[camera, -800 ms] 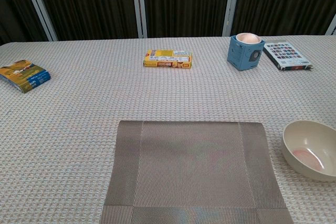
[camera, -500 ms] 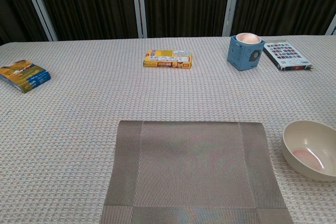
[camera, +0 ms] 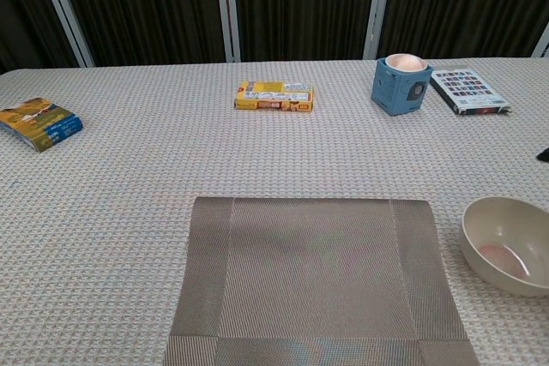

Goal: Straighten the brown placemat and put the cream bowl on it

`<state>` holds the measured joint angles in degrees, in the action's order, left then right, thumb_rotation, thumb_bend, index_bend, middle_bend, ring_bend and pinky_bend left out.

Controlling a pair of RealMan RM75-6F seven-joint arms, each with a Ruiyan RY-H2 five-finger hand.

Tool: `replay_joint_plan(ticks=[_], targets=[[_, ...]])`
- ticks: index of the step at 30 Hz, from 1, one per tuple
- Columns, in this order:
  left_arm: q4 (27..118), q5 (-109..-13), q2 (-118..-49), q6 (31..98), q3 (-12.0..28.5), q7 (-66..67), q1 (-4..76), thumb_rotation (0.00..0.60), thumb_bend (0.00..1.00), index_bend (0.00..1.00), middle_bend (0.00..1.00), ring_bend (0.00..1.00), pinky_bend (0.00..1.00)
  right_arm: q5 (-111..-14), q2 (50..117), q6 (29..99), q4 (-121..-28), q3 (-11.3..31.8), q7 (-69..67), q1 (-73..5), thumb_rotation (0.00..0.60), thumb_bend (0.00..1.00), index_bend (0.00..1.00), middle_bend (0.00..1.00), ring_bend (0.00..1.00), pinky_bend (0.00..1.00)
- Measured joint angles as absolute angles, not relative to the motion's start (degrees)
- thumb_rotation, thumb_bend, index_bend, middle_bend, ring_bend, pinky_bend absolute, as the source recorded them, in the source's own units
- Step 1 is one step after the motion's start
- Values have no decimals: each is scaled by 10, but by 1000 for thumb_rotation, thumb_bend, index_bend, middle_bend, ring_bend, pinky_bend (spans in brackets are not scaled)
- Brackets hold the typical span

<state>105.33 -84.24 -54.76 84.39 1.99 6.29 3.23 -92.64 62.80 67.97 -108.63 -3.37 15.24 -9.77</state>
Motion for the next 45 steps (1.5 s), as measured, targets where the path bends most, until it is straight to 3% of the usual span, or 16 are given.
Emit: replay_joint_plan(ticks=[7, 12, 16, 21, 24, 38, 45], targets=[[1055, -838, -555, 836, 22, 75, 39, 600, 0, 0, 0, 0, 0, -933, 689, 640, -1027, -45, 172, -118, 600, 0, 51, 0, 0, 0], [1055, -837, -559, 837, 24, 87, 40, 600, 0, 0, 0, 0, 0, -925, 721, 635, -990, -44, 186, -120, 600, 0, 130, 0, 0, 0], [1055, -835, -562, 838, 23, 91, 40, 600, 0, 0, 0, 0, 0, -912, 743, 633, -968, -41, 195, -120, 600, 23, 341, 0, 0, 0], [1056, -836, -562, 844, 25, 92, 38, 600, 0, 0, 0, 0, 0, -904, 773, 636, -943, -34, 204, -121, 600, 189, 642, 0, 0, 0], [1055, -836, -563, 846, 25, 93, 38, 600, 0, 0, 0, 0, 0, -905, 796, 648, -921, -29, 211, -119, 600, 232, 722, 0, 0, 0], [1055, -833, -563, 846, 25, 90, 38, 600, 0, 0, 0, 0, 0, -939, 848, 731, -856, -8, 171, -113, 600, 233, 745, 0, 0, 0], [1054, -831, -563, 844, 25, 90, 39, 600, 0, 0, 0, 0, 0, -926, 832, 743, -846, 43, 155, -135, 600, 232, 745, 0, 0, 0]])
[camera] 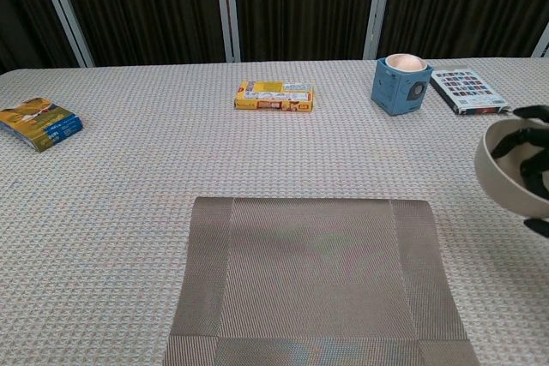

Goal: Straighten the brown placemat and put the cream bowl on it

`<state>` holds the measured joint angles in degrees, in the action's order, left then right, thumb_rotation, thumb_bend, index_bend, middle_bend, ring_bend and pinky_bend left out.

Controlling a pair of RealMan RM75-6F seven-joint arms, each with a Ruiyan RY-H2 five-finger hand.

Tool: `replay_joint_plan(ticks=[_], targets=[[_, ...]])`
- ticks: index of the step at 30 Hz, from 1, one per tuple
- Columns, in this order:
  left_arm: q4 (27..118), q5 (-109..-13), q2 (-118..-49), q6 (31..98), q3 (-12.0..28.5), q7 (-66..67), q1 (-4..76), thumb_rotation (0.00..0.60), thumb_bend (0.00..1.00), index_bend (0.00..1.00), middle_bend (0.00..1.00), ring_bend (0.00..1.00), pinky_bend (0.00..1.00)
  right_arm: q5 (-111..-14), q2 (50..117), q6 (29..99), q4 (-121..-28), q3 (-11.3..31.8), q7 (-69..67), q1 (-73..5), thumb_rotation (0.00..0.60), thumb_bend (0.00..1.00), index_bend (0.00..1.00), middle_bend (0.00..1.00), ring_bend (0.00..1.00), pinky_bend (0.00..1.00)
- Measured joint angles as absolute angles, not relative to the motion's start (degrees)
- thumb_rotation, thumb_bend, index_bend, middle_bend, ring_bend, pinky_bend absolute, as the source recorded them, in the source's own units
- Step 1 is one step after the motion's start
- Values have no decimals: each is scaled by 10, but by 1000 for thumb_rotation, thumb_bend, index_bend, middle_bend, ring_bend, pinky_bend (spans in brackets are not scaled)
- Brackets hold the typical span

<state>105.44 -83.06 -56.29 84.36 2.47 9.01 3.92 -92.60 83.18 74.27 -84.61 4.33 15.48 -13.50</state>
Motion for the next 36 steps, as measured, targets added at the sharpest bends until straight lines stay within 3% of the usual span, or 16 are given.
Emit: replay_joint_plan(ticks=[7, 18, 19, 20, 21, 23, 29, 36], targets=[[1053, -823, -564, 842, 27, 93, 41, 600, 0, 0, 0, 0, 0, -841, 825, 664, -787, 104, 158, -187, 600, 233, 744, 0, 0, 0], [1049, -790, -571, 828, 35, 103, 47, 600, 0, 0, 0, 0, 0, -688, 867, 527, -596, 170, 162, -275, 600, 232, 740, 0, 0, 0], [1047, -788, -572, 826, 36, 106, 48, 600, 0, 0, 0, 0, 0, -683, 872, 521, -581, 172, 161, -280, 600, 232, 697, 0, 0, 0], [1046, -785, -574, 824, 36, 108, 49, 600, 0, 0, 0, 0, 0, -677, 878, 513, -562, 174, 161, -286, 600, 232, 584, 0, 0, 0], [1045, -782, -575, 822, 36, 109, 50, 600, 0, 0, 0, 0, 0, -673, 883, 508, -549, 174, 159, -290, 600, 232, 361, 0, 0, 0], [1043, -778, -577, 821, 37, 112, 51, 600, 0, 0, 0, 0, 0, -666, 893, 497, -523, 175, 155, -297, 600, 226, 35, 0, 0, 0], [1042, -778, -582, 821, 35, 123, 51, 600, 0, 0, 0, 0, 0, -663, 904, 472, -490, 160, 136, -307, 600, 174, 0, 0, 0, 0], [1047, -783, -584, 824, 31, 127, 50, 600, 0, 0, 0, 0, 0, -686, 875, 493, -540, 150, 101, -297, 600, 152, 0, 0, 0, 0]])
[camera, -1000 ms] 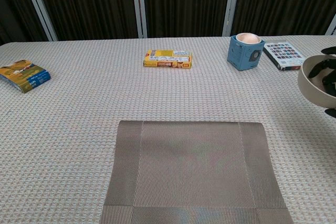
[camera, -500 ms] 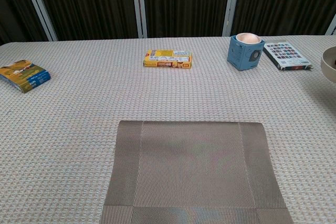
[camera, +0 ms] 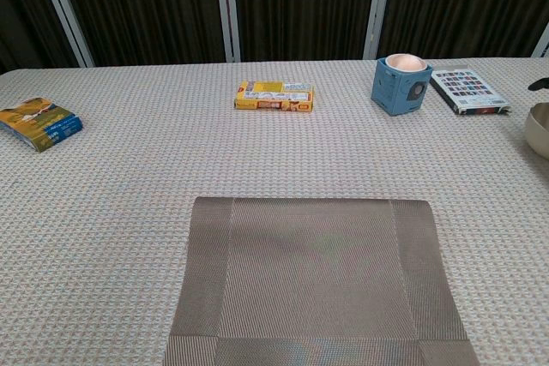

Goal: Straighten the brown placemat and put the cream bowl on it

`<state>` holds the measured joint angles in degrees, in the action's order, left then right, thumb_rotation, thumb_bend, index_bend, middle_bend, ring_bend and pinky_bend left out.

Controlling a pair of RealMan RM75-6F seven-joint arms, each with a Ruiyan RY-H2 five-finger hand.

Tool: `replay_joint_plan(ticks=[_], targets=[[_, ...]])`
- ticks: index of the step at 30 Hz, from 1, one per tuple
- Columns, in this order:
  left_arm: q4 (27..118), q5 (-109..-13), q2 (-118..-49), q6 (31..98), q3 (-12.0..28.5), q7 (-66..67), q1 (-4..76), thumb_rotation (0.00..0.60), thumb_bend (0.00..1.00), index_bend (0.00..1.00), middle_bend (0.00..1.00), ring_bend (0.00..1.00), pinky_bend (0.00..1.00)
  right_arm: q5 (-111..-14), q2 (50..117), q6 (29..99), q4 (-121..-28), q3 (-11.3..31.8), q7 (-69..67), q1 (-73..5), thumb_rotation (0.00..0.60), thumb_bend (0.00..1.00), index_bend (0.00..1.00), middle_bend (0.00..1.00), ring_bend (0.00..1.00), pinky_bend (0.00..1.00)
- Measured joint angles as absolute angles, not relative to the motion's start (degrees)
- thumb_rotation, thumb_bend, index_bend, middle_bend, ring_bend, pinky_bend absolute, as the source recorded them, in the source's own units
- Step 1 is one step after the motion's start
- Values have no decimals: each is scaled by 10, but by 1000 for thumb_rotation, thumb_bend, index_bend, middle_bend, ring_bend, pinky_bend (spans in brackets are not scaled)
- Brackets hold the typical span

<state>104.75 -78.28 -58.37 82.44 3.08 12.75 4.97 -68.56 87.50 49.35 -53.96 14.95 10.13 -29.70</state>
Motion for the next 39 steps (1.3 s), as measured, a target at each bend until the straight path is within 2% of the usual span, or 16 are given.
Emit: replay_joint_plan(ticks=[7, 14, 20, 22, 25, 27, 29, 33, 39], targets=[[1049, -797, -582, 828, 27, 123, 49, 600, 0, 0, 0, 0, 0, -716, 821, 568, -649, 145, 59, -264, 600, 3, 0, 0, 0, 0], [1049, -851, -587, 825, 11, 119, 53, 600, 0, 0, 0, 0, 0, -780, 735, 691, -792, 124, 21, -199, 600, 0, 0, 0, 0, 0], [1041, -944, -604, 822, -12, 105, 65, 600, 0, 5, 0, 0, 0, -812, 671, 763, -898, 99, 9, -144, 600, 0, 0, 0, 0, 0], [1039, -972, -613, 816, -20, 99, 73, 600, 0, 55, 0, 0, 0, -819, 655, 781, -922, 91, 14, -127, 600, 0, 0, 0, 0, 0], [1036, -1002, -625, 802, -28, 95, 88, 600, 3, 200, 0, 0, 0, -825, 646, 799, -944, 81, 31, -112, 600, 0, 0, 0, 0, 0], [1031, -1025, -635, 792, -32, 90, 101, 600, 33, 296, 0, 0, 0, -828, 642, 808, -963, 75, 43, -103, 600, 0, 0, 0, 0, 0], [1023, -1050, -645, 784, -35, 78, 114, 600, 83, 351, 0, 0, 0, -832, 638, 817, -986, 68, 58, -94, 600, 0, 0, 0, 0, 0], [973, -1119, -682, 771, -45, 33, 149, 600, 150, 397, 0, 0, 0, -840, 633, 839, -1026, 55, 99, -78, 600, 0, 0, 0, 0, 0], [881, -1193, -758, 750, -65, 9, 194, 600, 161, 409, 0, 0, 0, -840, 635, 848, -1034, 48, 123, -68, 600, 0, 0, 0, 0, 0]])
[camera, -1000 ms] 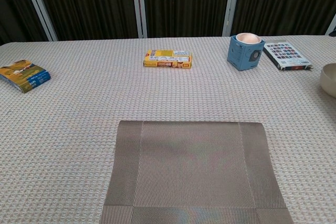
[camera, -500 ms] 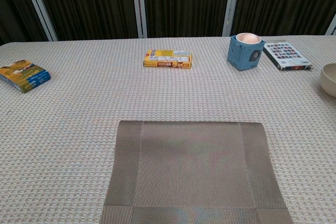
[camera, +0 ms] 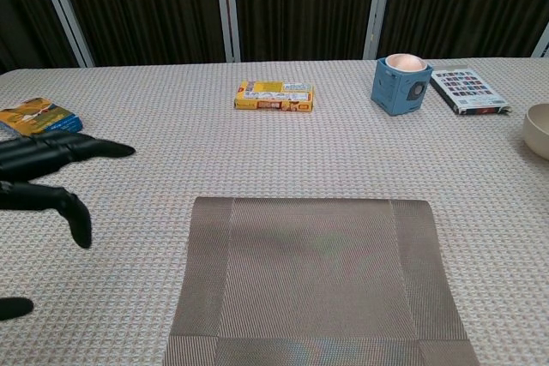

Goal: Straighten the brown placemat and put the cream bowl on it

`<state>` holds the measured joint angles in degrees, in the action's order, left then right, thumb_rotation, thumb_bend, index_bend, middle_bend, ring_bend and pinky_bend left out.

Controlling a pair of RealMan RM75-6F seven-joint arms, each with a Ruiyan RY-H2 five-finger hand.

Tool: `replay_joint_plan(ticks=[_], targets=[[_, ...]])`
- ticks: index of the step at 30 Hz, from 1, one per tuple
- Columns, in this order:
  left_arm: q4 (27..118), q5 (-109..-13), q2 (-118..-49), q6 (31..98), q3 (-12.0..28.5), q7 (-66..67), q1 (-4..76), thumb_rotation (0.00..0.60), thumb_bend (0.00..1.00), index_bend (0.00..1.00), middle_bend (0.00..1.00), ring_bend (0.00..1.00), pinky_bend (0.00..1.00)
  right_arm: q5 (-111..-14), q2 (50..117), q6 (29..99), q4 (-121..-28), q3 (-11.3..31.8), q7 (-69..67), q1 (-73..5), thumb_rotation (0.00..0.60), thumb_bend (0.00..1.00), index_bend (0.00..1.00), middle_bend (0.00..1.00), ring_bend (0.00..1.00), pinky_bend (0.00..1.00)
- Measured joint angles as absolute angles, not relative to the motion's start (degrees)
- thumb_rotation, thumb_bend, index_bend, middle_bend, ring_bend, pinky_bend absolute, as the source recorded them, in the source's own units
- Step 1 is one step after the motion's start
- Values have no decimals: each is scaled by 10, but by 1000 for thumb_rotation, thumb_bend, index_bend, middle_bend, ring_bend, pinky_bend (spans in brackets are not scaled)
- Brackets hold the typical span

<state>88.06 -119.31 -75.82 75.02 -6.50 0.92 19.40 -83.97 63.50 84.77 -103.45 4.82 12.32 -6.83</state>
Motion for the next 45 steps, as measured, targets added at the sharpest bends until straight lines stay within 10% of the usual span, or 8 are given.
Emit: replay_joint_plan(ticks=[16, 45], targets=[[704, -1213, -924, 728, -98, -11, 228, 600, 205, 409, 0, 0, 0, -834, 624, 847, -1030, 56, 93, -67, 600, 0, 0, 0, 0, 0], [615, -1208, -1015, 725, -115, -4, 284, 600, 233, 407, 0, 0, 0, -828, 623, 845, -1030, 59, 94, -67, 600, 0, 0, 0, 0, 0]])
